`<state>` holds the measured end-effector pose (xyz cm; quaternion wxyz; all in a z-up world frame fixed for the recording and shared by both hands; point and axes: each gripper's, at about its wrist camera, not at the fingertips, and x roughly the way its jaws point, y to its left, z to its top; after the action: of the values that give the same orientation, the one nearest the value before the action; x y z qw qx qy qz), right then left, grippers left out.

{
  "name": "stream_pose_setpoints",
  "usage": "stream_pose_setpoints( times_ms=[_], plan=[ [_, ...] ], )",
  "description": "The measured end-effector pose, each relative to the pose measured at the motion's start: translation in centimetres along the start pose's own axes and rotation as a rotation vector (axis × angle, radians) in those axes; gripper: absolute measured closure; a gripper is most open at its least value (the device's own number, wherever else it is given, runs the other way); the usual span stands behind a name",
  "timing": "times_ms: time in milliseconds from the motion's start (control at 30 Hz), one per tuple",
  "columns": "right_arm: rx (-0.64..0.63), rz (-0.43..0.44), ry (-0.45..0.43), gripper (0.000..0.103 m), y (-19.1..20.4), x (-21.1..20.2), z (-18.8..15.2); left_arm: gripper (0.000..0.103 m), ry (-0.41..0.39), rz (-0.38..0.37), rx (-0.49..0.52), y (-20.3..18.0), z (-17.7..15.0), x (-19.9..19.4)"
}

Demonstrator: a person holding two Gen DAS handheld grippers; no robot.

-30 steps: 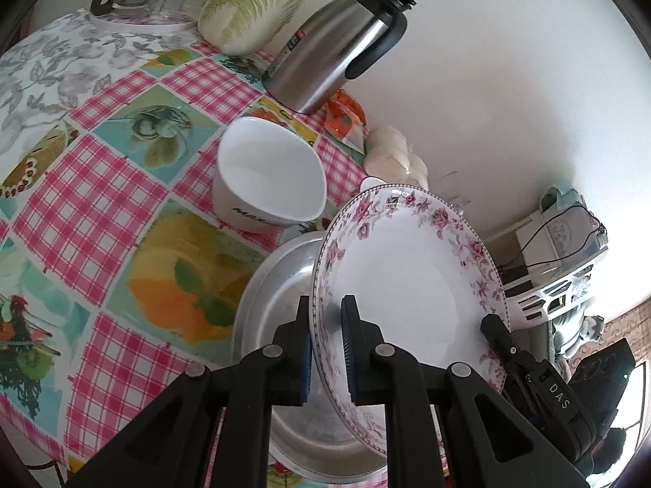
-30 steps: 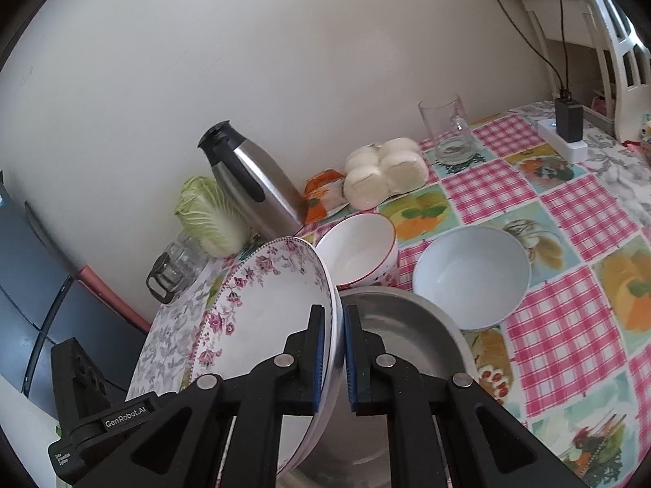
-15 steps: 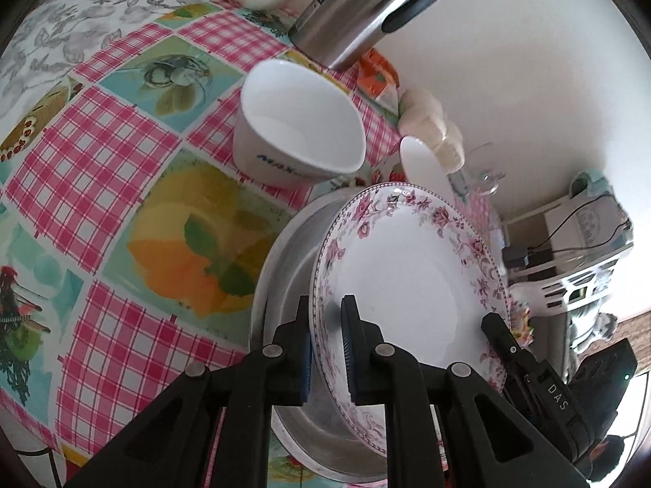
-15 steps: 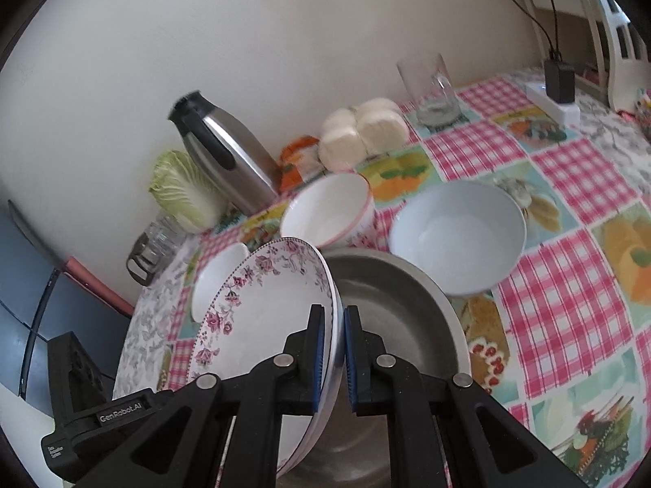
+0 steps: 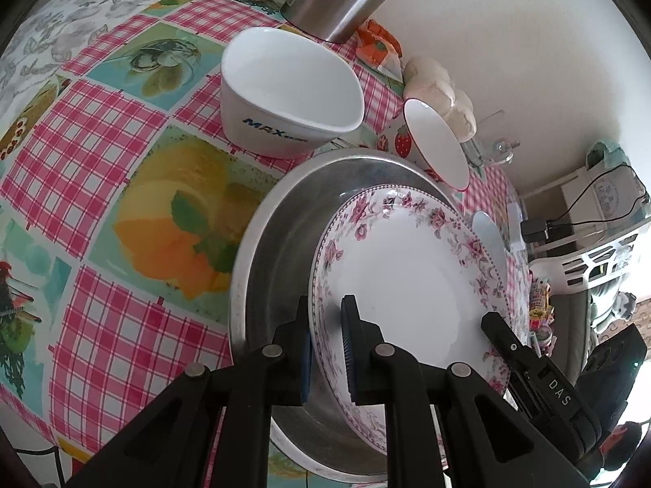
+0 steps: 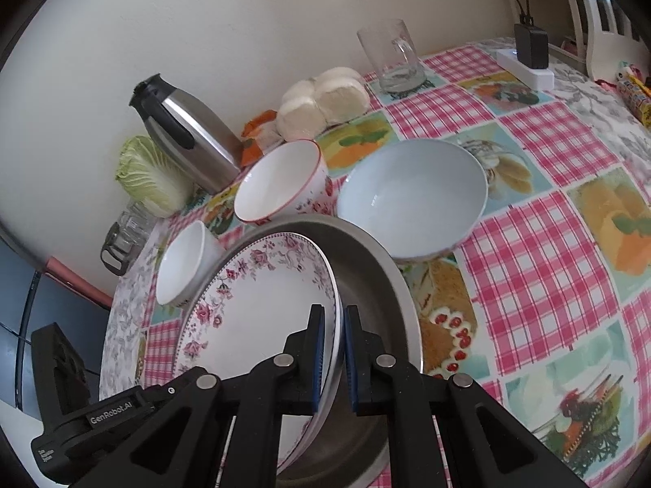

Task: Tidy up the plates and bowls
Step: 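Lower the floral plate into the steel tray and open both grippers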

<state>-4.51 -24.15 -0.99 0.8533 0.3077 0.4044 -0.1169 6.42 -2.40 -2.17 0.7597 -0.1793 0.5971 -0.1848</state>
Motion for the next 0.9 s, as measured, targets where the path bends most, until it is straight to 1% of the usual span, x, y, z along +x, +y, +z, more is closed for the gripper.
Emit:
stream_pose_setpoints(
  times_ms=[267,433,500,600,800,900],
  plan=[
    [-0.042,-0.050,0.023,0.093,0.5,0.4,-0.4,0.090,0.015,0.015,-0.015,0.6,0.0,0.5],
    [-0.026,-0.059,0.048,0.093,0.1,1.1,-0.5,0.090,0.011,0.025,-0.005,0.5,0.0,0.6],
    [-0.040,-0.075,0.051,0.093,0.2,1.3,-0.5,0.090,0.009,0.032,-0.002,0.4,0.0,0.8],
    [-0.063,-0.102,0.059,0.090,0.4,1.5,-0.6,0.090,0.007,0.039,0.002,0.2,0.0,1.0],
    [-0.108,-0.141,0.065,0.090,0.9,1.6,-0.6,0.090,-0.011,0.054,-0.002,0.2,0.1,1.1],
    [-0.134,-0.165,0.065,0.091,1.2,1.8,-0.6,0.090,-0.029,0.083,0.006,0.2,0.2,0.9]
  ],
)
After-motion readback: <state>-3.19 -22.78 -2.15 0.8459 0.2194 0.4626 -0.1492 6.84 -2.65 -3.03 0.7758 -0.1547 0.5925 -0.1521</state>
